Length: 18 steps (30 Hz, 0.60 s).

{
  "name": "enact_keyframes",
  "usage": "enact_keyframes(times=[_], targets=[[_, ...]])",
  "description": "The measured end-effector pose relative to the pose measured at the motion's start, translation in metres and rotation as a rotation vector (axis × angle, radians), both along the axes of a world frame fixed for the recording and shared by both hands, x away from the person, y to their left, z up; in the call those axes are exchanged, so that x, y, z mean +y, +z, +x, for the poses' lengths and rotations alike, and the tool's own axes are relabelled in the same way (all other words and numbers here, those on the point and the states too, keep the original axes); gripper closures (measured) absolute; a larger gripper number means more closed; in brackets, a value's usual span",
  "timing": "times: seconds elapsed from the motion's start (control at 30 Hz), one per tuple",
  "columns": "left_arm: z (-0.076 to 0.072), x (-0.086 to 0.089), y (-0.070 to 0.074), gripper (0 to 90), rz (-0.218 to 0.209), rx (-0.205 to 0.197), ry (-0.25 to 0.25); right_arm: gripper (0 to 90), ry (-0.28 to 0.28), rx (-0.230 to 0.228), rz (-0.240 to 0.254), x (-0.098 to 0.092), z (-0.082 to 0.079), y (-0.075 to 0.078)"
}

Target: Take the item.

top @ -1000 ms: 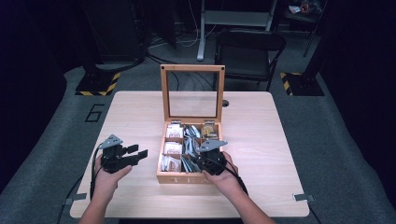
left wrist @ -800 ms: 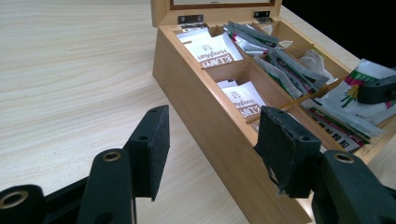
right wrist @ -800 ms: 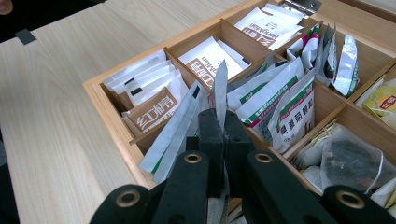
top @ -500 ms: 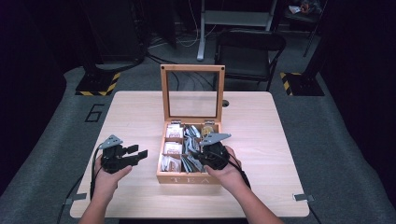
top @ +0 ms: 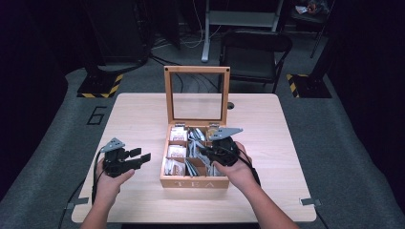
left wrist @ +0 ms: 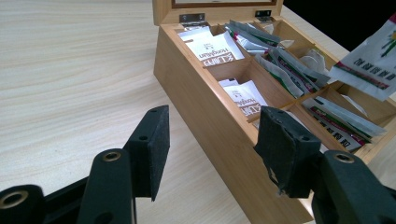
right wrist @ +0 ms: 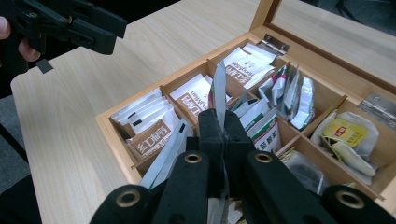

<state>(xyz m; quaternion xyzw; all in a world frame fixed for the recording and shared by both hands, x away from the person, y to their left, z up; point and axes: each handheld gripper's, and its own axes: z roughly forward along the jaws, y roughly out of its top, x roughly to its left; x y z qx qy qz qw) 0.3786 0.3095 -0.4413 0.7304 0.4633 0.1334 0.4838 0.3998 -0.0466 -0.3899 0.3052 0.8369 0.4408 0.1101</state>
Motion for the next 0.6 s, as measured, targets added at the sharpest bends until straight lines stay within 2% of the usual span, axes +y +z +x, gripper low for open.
enact_keyframes(times=[0.17,0.6], targets=[[0.000,0.000,0.000,43.9,0.001,0.001,0.000,89.5,-0.010,-0.014,-0.001,-0.006,0.003,0.005],[0.000,0.000,-0.001,43.9,0.000,-0.001,0.004,89.5,-0.090,-0.023,0.007,-0.034,0.010,0.007]])
